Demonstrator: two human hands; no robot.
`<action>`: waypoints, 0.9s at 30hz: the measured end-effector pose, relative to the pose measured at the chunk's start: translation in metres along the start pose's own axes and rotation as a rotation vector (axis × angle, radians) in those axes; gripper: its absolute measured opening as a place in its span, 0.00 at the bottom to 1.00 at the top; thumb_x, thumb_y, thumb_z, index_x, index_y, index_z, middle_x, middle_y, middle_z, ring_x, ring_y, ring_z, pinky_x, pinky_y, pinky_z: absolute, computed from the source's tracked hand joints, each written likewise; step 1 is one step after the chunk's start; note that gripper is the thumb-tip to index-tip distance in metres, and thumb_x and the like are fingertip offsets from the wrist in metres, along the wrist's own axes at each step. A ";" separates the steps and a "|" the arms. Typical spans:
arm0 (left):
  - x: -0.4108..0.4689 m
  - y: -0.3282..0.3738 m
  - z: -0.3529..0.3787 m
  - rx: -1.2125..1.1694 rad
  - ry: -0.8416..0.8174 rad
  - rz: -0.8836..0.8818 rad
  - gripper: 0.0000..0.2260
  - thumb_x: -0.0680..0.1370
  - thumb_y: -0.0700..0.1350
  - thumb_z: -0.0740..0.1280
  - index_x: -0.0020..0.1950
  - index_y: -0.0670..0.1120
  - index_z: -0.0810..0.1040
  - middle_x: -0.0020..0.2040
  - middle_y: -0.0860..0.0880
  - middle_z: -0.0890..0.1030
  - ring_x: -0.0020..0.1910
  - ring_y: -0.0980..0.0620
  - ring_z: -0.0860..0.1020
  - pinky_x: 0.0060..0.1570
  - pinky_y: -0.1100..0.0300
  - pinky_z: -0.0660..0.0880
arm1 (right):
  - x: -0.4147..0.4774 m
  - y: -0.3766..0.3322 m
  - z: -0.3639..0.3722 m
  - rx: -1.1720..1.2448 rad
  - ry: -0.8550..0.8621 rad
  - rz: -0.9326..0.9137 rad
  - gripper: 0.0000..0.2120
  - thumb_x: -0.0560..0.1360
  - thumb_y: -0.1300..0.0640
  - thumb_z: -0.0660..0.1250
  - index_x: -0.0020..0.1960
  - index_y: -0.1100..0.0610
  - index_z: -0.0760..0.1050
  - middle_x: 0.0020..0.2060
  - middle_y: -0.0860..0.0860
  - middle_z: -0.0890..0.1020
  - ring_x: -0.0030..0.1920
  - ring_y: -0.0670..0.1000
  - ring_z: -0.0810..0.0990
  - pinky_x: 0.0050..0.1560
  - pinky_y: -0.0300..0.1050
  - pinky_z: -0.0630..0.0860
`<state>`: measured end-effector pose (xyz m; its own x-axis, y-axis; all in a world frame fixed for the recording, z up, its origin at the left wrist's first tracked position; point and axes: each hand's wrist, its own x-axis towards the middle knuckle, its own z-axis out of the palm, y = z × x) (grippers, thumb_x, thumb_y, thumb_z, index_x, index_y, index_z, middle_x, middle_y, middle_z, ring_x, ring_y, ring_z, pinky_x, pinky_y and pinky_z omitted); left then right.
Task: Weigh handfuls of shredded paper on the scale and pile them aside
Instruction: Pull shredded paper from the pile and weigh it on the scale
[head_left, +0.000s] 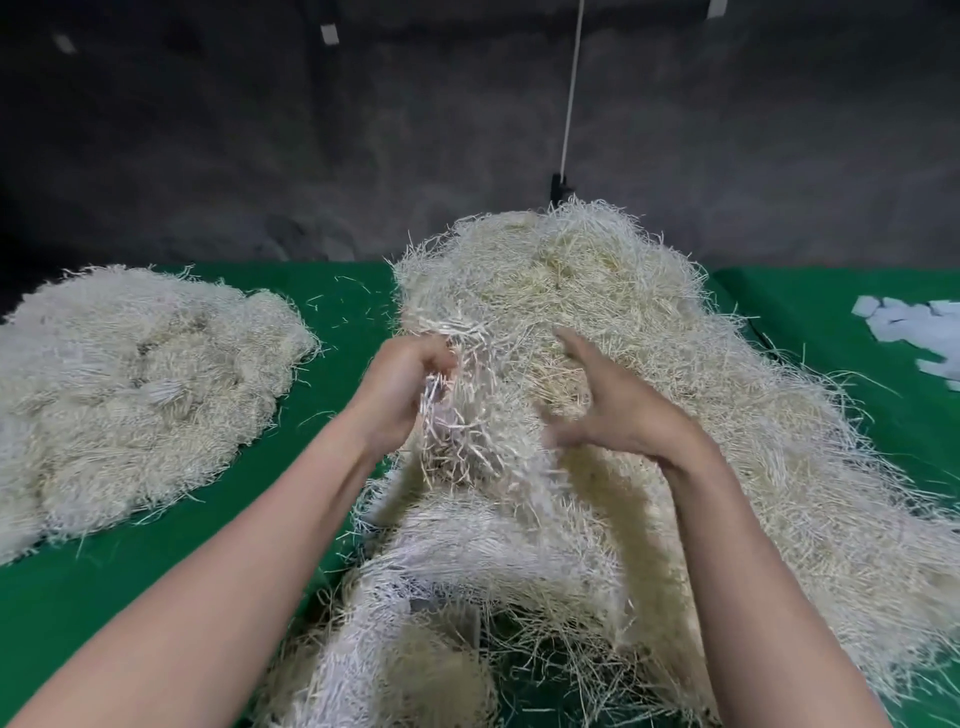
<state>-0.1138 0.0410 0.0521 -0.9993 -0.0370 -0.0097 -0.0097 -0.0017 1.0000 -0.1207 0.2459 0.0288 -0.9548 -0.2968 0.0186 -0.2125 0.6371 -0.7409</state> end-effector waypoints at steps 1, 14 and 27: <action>-0.001 0.000 0.001 -0.011 -0.012 0.003 0.21 0.69 0.31 0.59 0.21 0.50 0.61 0.35 0.42 0.69 0.41 0.53 0.69 0.49 0.56 0.70 | -0.001 -0.013 0.003 0.168 -0.035 -0.051 0.58 0.57 0.52 0.80 0.74 0.35 0.46 0.71 0.44 0.63 0.56 0.41 0.72 0.63 0.49 0.71; 0.000 -0.028 -0.017 0.945 -0.217 0.217 0.13 0.74 0.51 0.69 0.54 0.49 0.71 0.41 0.53 0.77 0.34 0.56 0.74 0.28 0.67 0.70 | 0.011 0.024 0.073 0.231 -0.151 0.062 0.04 0.75 0.60 0.68 0.43 0.54 0.79 0.32 0.49 0.79 0.23 0.41 0.73 0.24 0.34 0.68; -0.028 -0.030 -0.060 1.130 -0.430 -0.179 0.24 0.75 0.54 0.68 0.62 0.37 0.73 0.64 0.38 0.74 0.57 0.44 0.78 0.56 0.57 0.74 | 0.008 0.114 0.035 -0.319 0.285 0.355 0.09 0.79 0.61 0.60 0.42 0.61 0.73 0.44 0.60 0.80 0.41 0.56 0.76 0.41 0.47 0.72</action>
<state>-0.0834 -0.0184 0.0225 -0.9094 0.2083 -0.3599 0.0389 0.9042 0.4253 -0.1452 0.2913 -0.0787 -0.9884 0.1508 0.0185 0.1219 0.8600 -0.4955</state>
